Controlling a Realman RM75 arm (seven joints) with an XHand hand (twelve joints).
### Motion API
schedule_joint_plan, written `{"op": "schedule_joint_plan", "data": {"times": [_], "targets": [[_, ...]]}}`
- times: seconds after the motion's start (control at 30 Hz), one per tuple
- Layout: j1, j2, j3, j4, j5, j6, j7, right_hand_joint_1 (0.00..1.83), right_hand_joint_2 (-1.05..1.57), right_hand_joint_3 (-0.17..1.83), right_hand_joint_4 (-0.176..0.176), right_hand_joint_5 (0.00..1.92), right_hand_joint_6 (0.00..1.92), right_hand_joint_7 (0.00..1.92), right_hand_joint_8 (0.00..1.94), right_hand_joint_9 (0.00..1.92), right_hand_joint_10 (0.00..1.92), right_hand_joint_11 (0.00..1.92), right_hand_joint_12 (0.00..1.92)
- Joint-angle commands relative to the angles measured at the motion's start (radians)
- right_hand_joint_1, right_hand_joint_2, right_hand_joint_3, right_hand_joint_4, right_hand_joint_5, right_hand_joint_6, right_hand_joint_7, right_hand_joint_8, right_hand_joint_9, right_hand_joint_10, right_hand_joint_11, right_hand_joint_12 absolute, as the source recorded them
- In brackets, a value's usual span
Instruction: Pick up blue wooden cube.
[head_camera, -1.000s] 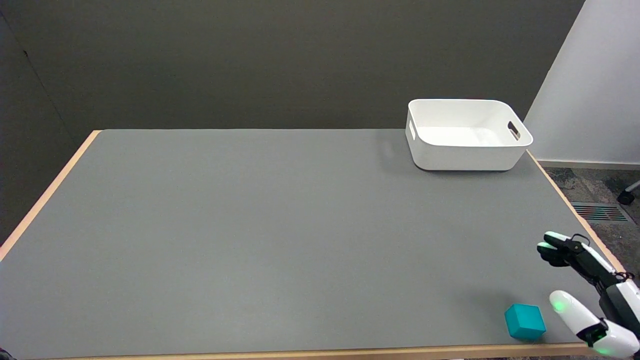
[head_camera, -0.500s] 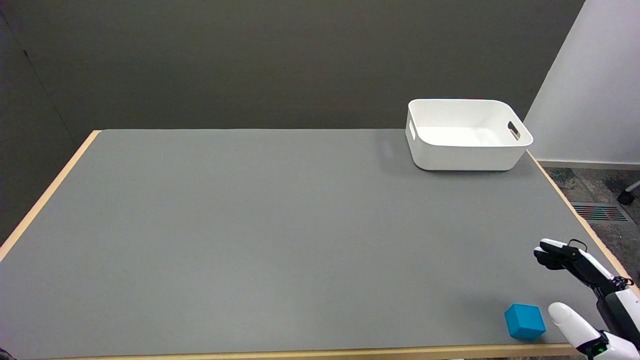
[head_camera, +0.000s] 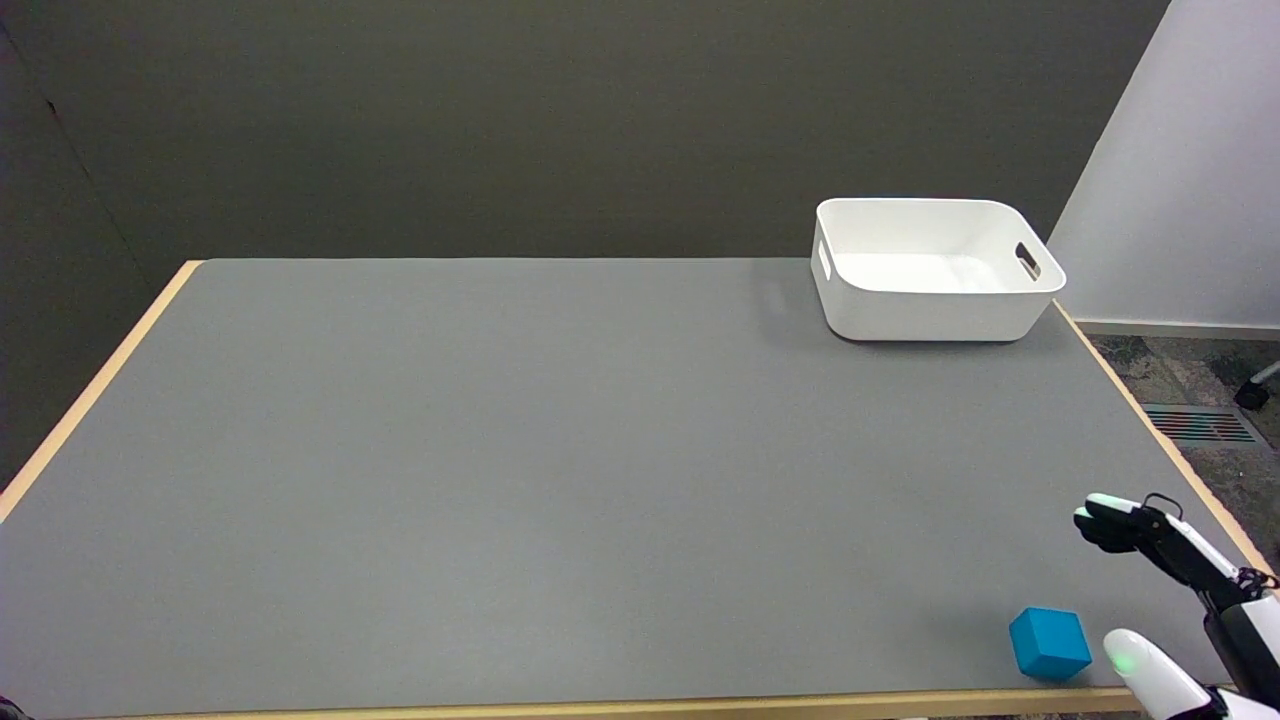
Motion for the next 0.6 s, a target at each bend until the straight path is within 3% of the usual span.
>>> {"op": "schedule_joint_plan", "data": {"times": [0.03,0.37,0.6], "targets": [[0.002,0.015,-0.002,0.134,-0.107,-0.049,-0.027,0.48,0.55,0.89,0.067,0.31,0.57,0.46,0.48,0.33,0.87,0.19,1.33],[0.039,0.13,-0.002,0.192,-0.264,-0.001,-0.115,0.51,0.55,0.89,0.067,0.31,0.58,0.47,0.48,0.33,0.87,0.19,1.33],[0.055,0.203,-0.006,0.241,-0.275,0.049,-0.156,0.53,0.56,0.89,0.064,0.32,0.58,0.47,0.49,0.33,0.88,0.19,1.34]]}}
